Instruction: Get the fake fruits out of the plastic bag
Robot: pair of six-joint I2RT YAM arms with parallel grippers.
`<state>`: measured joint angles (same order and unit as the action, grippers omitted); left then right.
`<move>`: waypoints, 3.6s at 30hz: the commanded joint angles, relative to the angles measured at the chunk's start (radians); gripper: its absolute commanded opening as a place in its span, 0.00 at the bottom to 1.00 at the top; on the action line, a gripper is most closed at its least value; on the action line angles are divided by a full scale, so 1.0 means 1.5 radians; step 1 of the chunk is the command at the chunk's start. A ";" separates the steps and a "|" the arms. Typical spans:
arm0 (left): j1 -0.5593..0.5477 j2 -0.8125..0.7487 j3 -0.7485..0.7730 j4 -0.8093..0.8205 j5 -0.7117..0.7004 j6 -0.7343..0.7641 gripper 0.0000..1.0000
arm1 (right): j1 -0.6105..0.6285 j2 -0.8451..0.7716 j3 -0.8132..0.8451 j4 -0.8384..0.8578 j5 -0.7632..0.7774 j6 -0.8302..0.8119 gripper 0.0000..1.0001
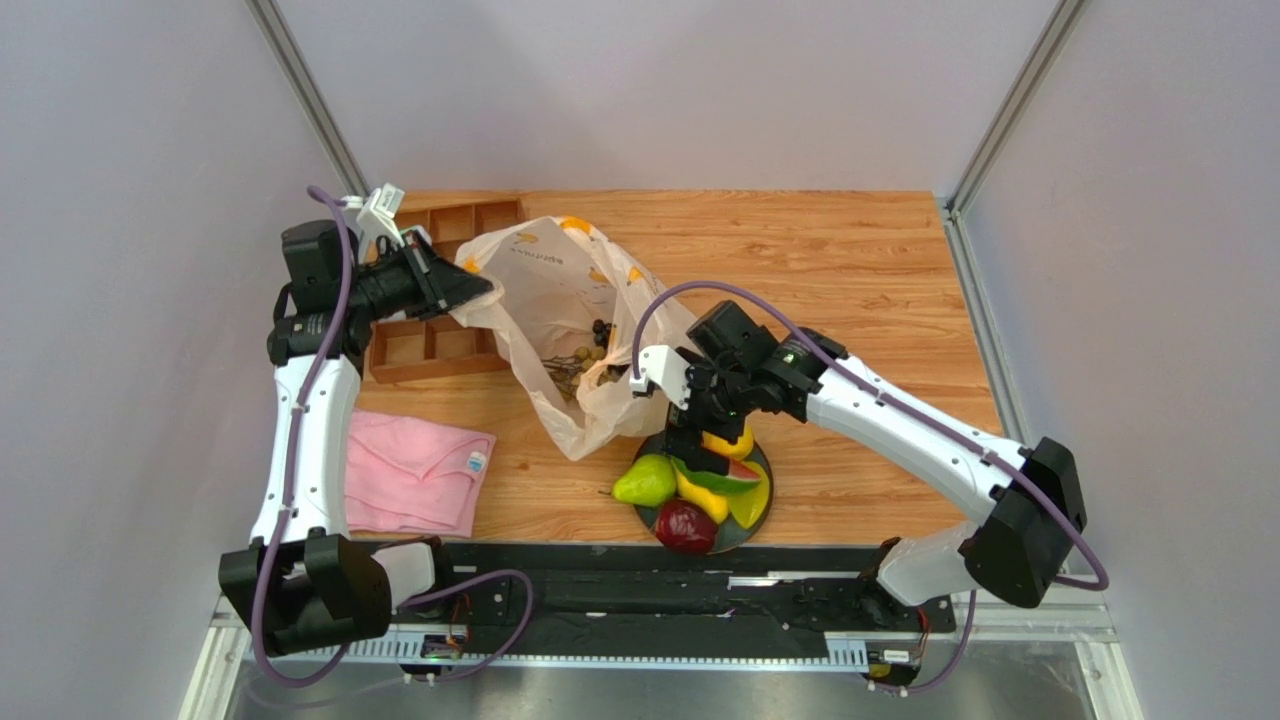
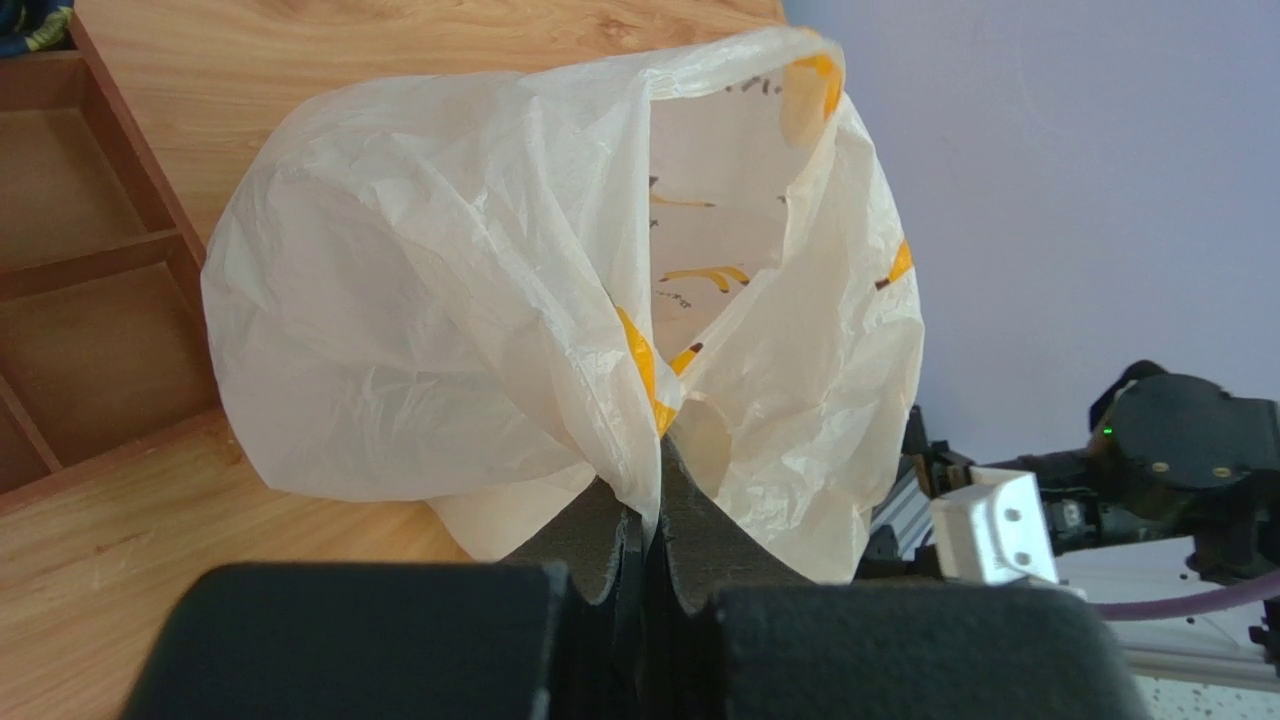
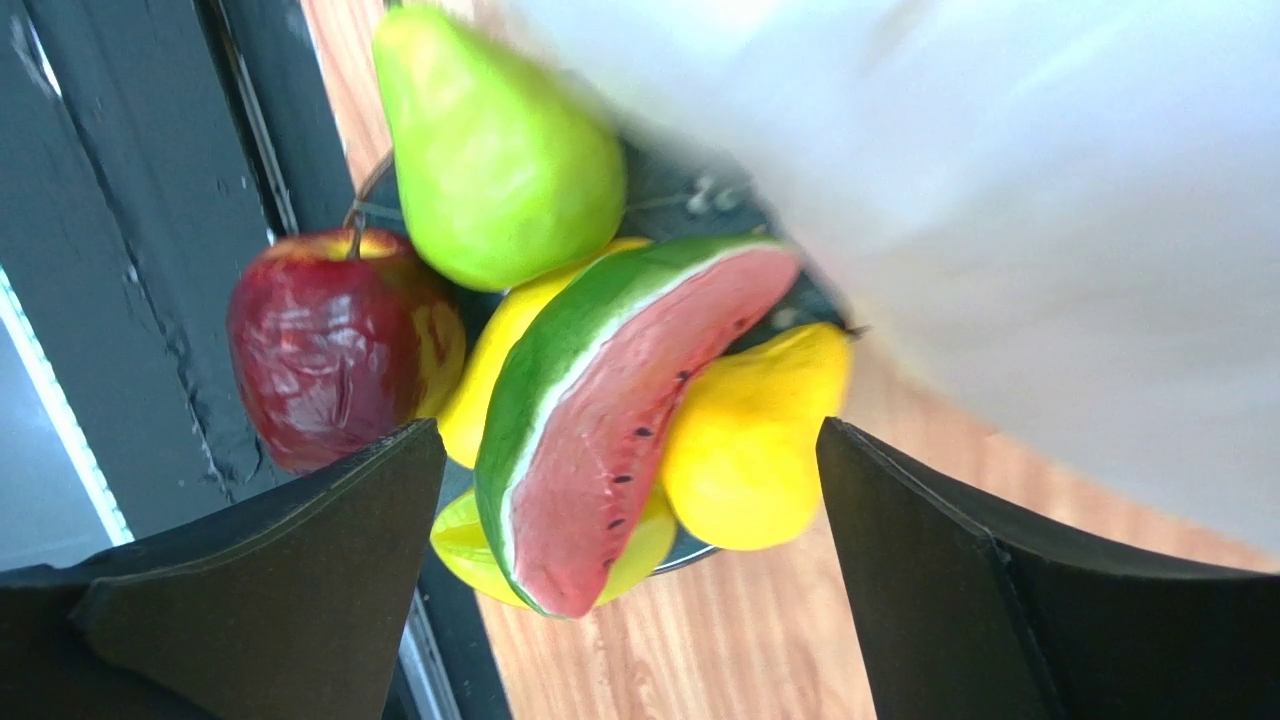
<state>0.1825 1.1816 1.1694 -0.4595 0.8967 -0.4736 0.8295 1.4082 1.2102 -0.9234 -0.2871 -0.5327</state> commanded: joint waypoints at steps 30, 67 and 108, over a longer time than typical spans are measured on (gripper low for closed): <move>0.023 -0.277 -0.213 -0.038 0.051 -0.029 0.00 | 0.097 0.348 0.314 0.288 0.138 0.286 0.67; 0.023 -0.282 -0.256 0.027 0.051 -0.069 0.00 | 0.165 0.430 0.256 0.360 0.301 -0.110 0.00; 0.024 -0.242 -0.183 -0.042 0.039 -0.016 0.00 | 0.196 0.413 0.161 0.300 0.108 -0.361 0.55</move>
<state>0.1825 0.8024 0.8158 -0.7147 1.0851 -0.5285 1.0523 1.9476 1.4021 -0.3580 -0.0395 -0.8867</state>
